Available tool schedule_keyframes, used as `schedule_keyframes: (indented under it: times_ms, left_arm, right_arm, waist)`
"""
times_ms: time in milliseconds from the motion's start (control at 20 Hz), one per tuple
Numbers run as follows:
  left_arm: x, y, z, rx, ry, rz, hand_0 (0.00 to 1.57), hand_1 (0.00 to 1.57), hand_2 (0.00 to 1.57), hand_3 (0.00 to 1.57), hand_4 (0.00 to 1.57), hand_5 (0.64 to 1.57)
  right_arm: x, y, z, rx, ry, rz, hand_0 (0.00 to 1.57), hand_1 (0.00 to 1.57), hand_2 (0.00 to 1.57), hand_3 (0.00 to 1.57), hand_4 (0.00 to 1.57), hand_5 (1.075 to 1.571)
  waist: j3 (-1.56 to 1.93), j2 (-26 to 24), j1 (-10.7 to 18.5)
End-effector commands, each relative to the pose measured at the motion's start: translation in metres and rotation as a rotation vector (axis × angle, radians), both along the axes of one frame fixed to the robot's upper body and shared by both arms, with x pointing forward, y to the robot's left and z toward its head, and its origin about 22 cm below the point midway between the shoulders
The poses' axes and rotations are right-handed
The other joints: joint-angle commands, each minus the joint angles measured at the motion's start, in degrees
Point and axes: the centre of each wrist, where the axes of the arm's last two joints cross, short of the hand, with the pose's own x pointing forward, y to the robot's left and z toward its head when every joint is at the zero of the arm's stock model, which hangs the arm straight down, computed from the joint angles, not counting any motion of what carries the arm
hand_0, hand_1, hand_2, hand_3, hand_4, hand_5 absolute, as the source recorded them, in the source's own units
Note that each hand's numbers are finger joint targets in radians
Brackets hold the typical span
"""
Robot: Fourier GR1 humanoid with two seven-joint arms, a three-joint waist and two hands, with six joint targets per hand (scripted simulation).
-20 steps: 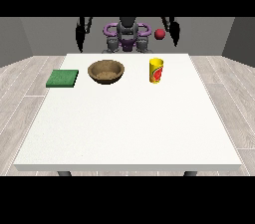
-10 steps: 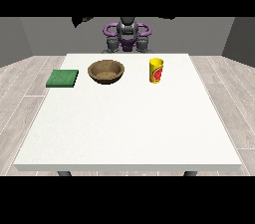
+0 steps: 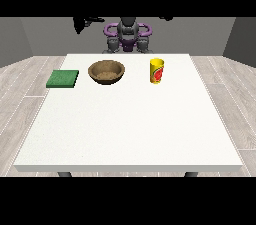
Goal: Pick the cup and pour the ball into the bowl, then pick the bowl and place it on the pad
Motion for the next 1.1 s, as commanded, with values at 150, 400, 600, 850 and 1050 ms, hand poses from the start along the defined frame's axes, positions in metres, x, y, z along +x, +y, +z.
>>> schedule_keyframes:
  times_ms: [150, 400, 600, 850, 1050]
  left_arm:
    - [0.046, 0.03, 0.017, 0.08, -0.161, 0.062, 0.0, 0.0, 0.0, 0.0, 0.0, 1.335]
    - [0.072, 0.034, 0.009, 0.136, -0.249, 0.115, 0.0, 0.0, 0.0, 0.0, 0.0, 1.254]
    - [0.094, 0.068, 0.013, 0.15, -0.229, 0.131, 0.0, 0.0, 0.0, 0.0, 0.0, 1.258]
    - [0.099, 0.033, -0.035, 0.165, -0.178, 0.11, 0.0, 0.0, 0.0, 0.0, 0.0, 1.259]
    - [0.114, 0.045, -0.051, 0.178, -0.166, 0.154, 0.0, 0.0, 0.0, 0.0, 0.0, 1.246]
  right_arm:
    - [0.029, 0.004, 0.009, -0.001, -0.128, 0.063, 0.0, 0.0, 0.0, 0.0, 0.0, 1.566]
    - [0.058, -0.029, 0.038, -0.016, -0.262, 0.098, 0.0, 0.0, 0.0, 0.0, 0.0, 1.559]
    - [0.059, -0.028, 0.02, -0.04, -0.242, 0.071, 0.0, 0.0, 0.0, 0.0, 0.0, 1.56]
    - [0.065, -0.044, 0.001, -0.051, -0.207, 0.088, 0.0, 0.0, 0.0, 0.0, 0.0, 1.562]
    - [0.067, -0.043, -0.003, -0.005, -0.193, 0.097, 0.0, 0.0, 0.0, 0.0, 0.0, 1.563]
  waist:
    - [-0.01, 11.95, -2.31]
    - [-0.01, 20.03, -4.44]
    - [-0.01, 18.74, -4.52]
    - [0.0, 17.32, -4.39]
    - [-0.02, 16.35, -6.12]
